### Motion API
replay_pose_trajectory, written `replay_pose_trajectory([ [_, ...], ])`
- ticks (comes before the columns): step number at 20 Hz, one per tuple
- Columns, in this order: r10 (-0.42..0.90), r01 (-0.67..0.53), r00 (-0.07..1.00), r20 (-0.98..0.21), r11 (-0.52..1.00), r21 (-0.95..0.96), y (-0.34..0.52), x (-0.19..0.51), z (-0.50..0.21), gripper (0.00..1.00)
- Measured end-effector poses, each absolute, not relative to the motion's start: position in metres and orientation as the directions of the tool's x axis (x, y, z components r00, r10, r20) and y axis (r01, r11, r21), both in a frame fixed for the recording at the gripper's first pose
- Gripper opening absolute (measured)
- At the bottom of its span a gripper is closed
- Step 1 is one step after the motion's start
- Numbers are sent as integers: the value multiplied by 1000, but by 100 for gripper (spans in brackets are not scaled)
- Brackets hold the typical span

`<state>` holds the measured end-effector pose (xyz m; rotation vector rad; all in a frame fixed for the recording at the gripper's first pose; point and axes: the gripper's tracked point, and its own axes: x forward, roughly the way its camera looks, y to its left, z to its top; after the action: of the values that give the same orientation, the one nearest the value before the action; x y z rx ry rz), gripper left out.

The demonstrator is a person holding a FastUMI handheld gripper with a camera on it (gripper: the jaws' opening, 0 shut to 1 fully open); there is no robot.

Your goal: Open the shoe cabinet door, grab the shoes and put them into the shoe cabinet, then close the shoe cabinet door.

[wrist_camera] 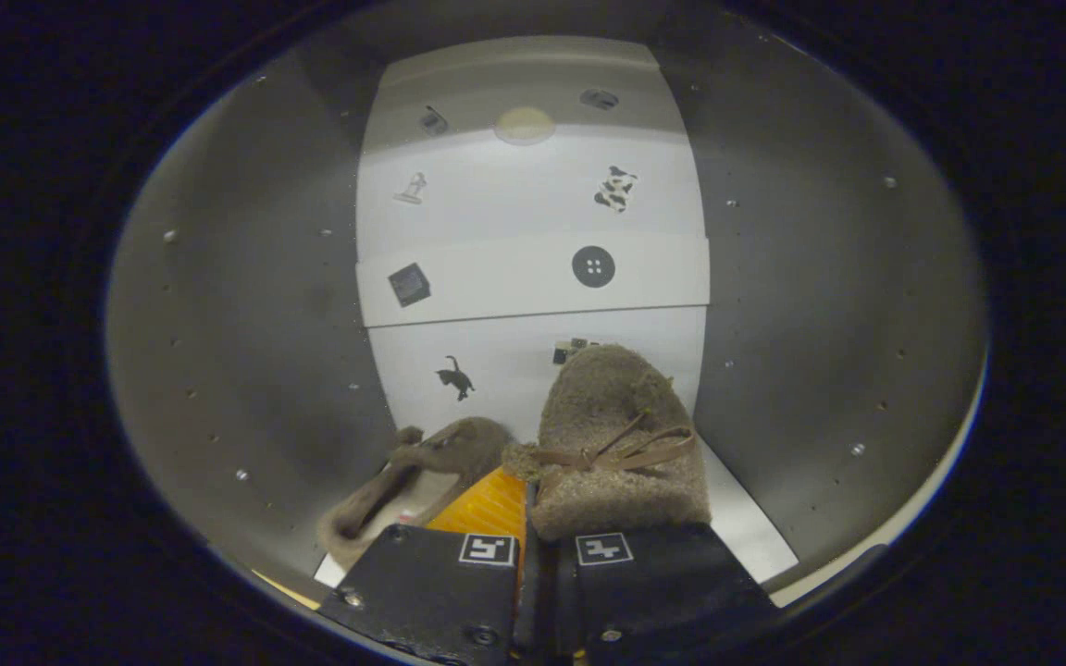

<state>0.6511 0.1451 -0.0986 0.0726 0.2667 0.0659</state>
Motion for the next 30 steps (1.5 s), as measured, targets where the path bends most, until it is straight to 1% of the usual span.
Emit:
replay_pose_trajectory([
  [2, 64, -52, 959, -276, 997, 52, 144, 672, -105, 11],
  [5, 66, -56, 940, -336, 998, 40, 142, 688, -121, 11],
  [7, 40, -27, 929, -368, 999, 41, 133, 695, -131, 13],
  [10, 65, -48, 900, -431, 998, 51, 136, 696, -147, 17],
  [12, 81, -66, 900, -429, 997, 50, 141, 694, -143, 33],
  [15, 144, -109, 894, -425, 988, 106, 155, 682, -136, 56],
  [18, 123, -85, 911, -395, 990, 111, 153, 662, -125, 79],
  [20, 118, -96, 916, -383, 992, 78, 152, 642, -123, 78],
  [23, 68, -70, 945, -320, 998, 4, 141, 606, -108, 78],
  [25, 69, -74, 948, -311, 997, -3, 141, 573, -103, 82],
  [27, 76, -81, 955, -288, 997, -6, 142, 532, -93, 94],
  [30, 67, -74, 973, -223, 997, -22, 138, 460, -76, 93],
])
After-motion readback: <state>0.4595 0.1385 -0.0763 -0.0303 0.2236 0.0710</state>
